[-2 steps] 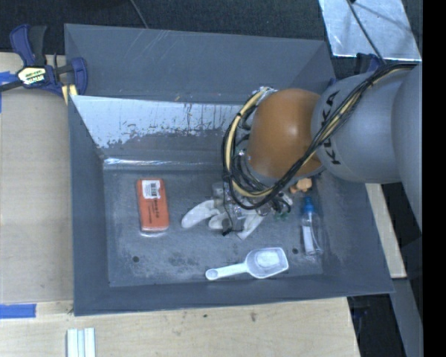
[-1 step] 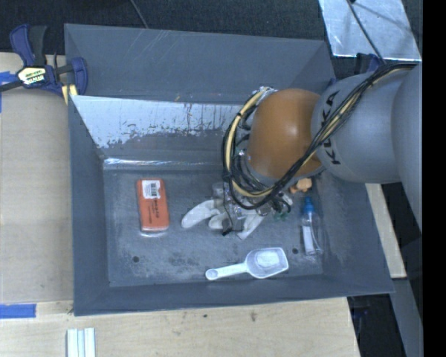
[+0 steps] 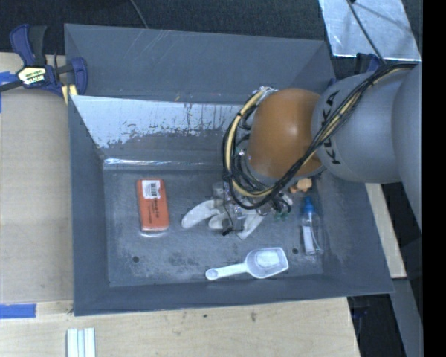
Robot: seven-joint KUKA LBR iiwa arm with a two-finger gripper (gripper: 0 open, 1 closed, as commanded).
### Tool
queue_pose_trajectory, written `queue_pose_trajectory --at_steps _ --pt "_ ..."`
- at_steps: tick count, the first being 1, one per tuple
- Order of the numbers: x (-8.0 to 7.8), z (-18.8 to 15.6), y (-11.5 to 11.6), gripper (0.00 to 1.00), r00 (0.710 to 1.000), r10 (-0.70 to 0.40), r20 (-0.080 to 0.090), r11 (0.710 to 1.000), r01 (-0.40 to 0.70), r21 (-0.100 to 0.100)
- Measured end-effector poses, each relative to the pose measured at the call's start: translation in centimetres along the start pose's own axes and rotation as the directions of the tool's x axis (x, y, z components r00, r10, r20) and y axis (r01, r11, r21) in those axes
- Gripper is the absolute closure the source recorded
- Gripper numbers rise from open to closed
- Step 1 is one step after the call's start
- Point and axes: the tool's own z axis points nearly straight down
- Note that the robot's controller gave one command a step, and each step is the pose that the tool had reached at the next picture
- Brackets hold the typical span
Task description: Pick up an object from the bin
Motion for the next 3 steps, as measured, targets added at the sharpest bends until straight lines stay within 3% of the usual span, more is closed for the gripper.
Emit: queue_pose_trajectory --at_steps 1,2,3 --pt "0.3 -4.4 -0.3 1.0 1.0 -0.009 -0.002 1.0 0.009 0.001" --pt "-0.3 -11.6 -3.6 1.0 0.998 -0.068 -0.002 0.998 0.068 0.0" --pt "-0.3 -11.6 -3.6 1.0 0.998 -0.067 -0.002 0.998 0.067 0.0"
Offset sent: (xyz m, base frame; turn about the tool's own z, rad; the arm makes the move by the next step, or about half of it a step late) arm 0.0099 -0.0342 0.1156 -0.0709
